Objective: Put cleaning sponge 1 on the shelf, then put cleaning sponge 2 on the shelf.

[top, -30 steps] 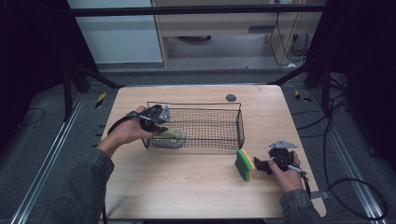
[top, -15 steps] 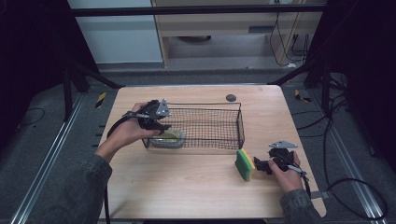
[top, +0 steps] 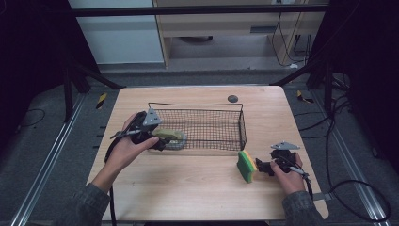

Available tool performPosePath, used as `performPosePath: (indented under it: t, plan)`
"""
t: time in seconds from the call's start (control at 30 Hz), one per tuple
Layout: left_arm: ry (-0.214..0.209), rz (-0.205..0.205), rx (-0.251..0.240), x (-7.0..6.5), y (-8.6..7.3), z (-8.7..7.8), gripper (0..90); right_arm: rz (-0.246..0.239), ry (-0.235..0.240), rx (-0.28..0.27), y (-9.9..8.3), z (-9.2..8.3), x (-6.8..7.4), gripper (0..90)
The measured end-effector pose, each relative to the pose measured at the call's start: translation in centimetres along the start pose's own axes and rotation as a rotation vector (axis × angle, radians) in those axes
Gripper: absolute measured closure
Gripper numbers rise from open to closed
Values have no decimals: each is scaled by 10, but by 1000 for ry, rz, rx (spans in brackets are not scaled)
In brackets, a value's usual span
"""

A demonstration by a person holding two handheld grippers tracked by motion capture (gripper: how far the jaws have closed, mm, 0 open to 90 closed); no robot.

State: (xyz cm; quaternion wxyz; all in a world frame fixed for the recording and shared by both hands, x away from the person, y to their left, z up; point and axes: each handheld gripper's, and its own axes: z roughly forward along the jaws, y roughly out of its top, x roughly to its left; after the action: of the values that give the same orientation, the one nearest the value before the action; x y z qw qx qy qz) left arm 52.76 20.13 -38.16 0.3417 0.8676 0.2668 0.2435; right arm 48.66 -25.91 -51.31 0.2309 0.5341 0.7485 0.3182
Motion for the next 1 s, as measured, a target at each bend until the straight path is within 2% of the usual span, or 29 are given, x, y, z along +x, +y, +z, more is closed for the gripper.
performPosePath:
  t: [0.03,0.2,0.3,0.37,0.4,0.47,0.5,0.57,0.6,0.63,0.67,0.73,0.8,0.9,1.0]
  plan:
    - [0,0,0,0,0,0,49,0,0,0,0,0,0,4]
    - [41,-57,-28,-9,-25,-12,49,1,-1,0,0,0,0,4]
    - [67,-99,-22,-16,-43,-17,48,2,-2,0,0,0,0,4]
    - [78,-153,-30,-22,-61,-17,50,2,-2,0,0,0,0,4]
    - [76,-183,-13,-25,-76,-14,50,2,-2,0,0,0,0,4]
    - [71,-175,62,-27,-91,-8,48,6,-1,0,0,0,0,4]
    - [78,-205,73,-27,-99,-7,49,4,-1,0,0,0,0,4]
    - [63,-264,79,-25,-110,-5,55,5,-1,0,0,0,0,4]
    - [83,-289,101,-23,-119,-3,55,7,-1,-1,0,0,0,4]
    - [83,-289,101,-23,-119,-3,55,7,-1,-1,0,0,0,4]
    - [88,-296,137,-23,-128,2,58,8,-1,-1,0,0,0,5]
    - [83,-300,147,-22,-131,4,59,11,-2,-1,0,0,1,5]
    - [70,-334,140,-19,-136,8,60,14,-2,-2,0,0,0,7]
    - [67,-349,146,-19,-139,11,59,11,-2,-1,1,0,0,10]
    - [55,-353,156,-20,-142,16,58,10,2,25,3,-3,-1,65]
